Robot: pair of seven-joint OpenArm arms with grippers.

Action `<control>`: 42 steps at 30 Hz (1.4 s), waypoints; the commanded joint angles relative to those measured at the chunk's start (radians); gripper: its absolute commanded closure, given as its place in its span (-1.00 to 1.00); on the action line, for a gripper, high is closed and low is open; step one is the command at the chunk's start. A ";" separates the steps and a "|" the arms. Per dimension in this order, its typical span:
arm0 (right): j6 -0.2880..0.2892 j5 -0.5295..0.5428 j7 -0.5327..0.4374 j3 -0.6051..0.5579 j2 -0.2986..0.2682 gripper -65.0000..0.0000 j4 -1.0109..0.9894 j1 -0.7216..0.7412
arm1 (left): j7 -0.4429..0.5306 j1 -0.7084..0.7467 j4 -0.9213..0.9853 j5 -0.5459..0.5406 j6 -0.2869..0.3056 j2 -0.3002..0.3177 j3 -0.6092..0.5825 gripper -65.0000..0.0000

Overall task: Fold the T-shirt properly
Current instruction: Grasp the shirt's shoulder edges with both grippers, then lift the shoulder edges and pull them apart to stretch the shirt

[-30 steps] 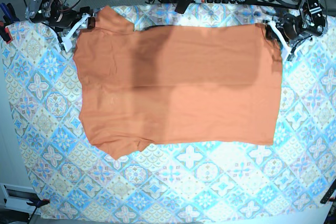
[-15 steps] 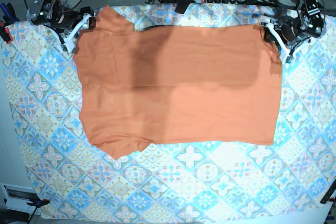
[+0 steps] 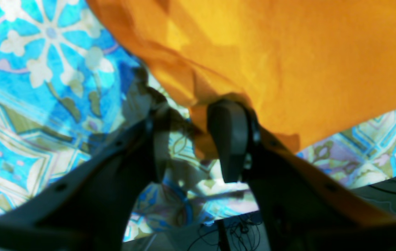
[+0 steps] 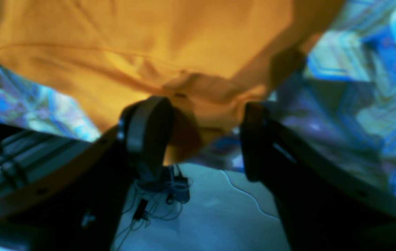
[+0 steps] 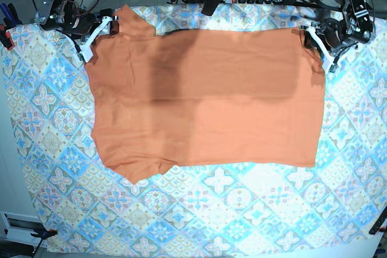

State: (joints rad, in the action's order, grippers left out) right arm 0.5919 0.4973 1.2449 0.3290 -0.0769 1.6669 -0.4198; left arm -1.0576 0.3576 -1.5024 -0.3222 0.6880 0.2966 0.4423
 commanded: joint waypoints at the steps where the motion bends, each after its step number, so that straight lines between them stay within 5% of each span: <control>1: 0.040 0.099 0.025 -0.029 0.027 0.03 0.025 -0.011 | -0.019 0.008 -0.004 -0.005 0.010 0.005 -0.001 0.30; 15: 0.040 0.099 0.020 -0.015 0.027 0.04 -0.006 -0.009 | -0.019 0.007 -0.004 -0.005 0.010 0.006 -0.001 0.30; 22: 0.038 0.094 0.023 0.052 0.027 0.62 -0.006 -0.009 | -0.019 0.008 -0.004 -0.004 0.010 0.006 -0.001 0.34; 26: 0.038 -0.002 0.025 0.055 0.027 0.84 -0.001 -0.009 | -0.019 0.008 -0.004 -0.004 0.010 0.006 -0.003 0.64; 31: 0.038 -0.127 0.020 0.052 0.033 0.98 0.005 -0.009 | -0.019 0.007 -0.004 0.028 0.010 0.002 -0.003 0.85; 42: 0.038 -0.188 0.026 0.052 0.033 0.99 0.157 -0.014 | -0.019 0.008 -0.005 0.073 0.010 -0.001 0.000 0.95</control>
State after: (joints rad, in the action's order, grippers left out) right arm 0.6266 0.3099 1.2732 0.3779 -0.0360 1.8038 -0.4320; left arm -1.0447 0.3595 -1.5043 -0.2626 0.6960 0.2916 0.4416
